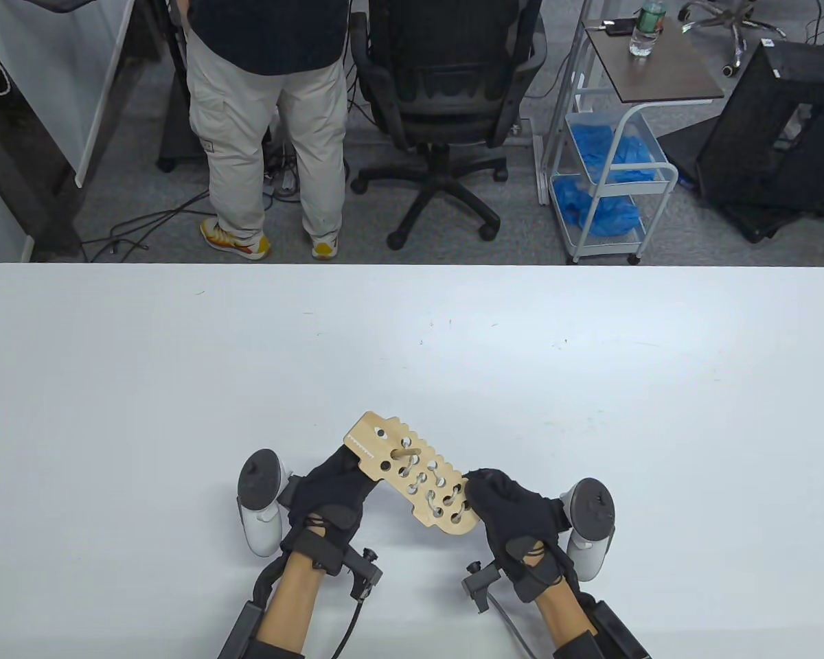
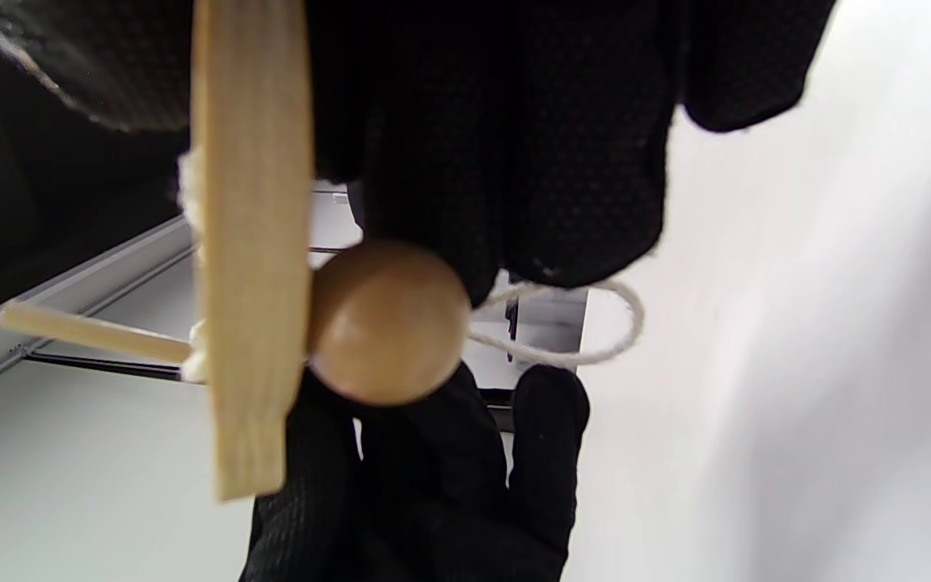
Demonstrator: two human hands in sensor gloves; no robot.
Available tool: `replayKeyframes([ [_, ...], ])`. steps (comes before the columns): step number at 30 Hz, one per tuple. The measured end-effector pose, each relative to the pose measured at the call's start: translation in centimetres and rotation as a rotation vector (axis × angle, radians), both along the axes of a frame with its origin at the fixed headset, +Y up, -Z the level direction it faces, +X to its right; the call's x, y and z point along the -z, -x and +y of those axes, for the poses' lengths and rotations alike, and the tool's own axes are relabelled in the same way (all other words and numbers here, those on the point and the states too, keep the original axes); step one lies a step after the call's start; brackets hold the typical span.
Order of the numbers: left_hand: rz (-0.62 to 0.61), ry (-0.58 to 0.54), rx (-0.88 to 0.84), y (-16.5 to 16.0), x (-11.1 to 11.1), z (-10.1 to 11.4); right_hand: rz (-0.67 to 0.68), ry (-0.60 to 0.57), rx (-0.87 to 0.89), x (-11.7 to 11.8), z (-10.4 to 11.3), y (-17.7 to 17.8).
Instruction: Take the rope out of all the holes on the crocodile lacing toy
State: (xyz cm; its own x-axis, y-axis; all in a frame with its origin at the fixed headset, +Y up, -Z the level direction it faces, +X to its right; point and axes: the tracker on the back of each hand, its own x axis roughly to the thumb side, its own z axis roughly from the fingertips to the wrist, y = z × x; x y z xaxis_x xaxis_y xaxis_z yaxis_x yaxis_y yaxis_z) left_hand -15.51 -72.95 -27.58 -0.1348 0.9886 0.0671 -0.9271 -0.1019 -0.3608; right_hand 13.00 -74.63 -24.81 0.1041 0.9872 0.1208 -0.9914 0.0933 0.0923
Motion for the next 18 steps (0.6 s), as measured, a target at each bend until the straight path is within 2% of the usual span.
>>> replayKeyframes([
  [3,-0.046,-0.013,-0.054,-0.5,-0.1,0.1,-0.028,0.016,0.054,0.0,-0.1,-0.5],
  [10,-0.155,-0.015,-0.163,-1.5,-0.4,0.0,-0.076,0.002,0.02,-0.2,0.3,-0.8],
  [15,-0.105,-0.004,-0.156,-1.3,-0.4,-0.2,-0.13,-0.106,-0.181,-0.6,1.8,-0.8],
  [18,-0.089,0.014,-0.212,-1.1,-0.3,-0.4,-0.18,-0.222,-0.336,-1.0,3.0,-0.7],
])
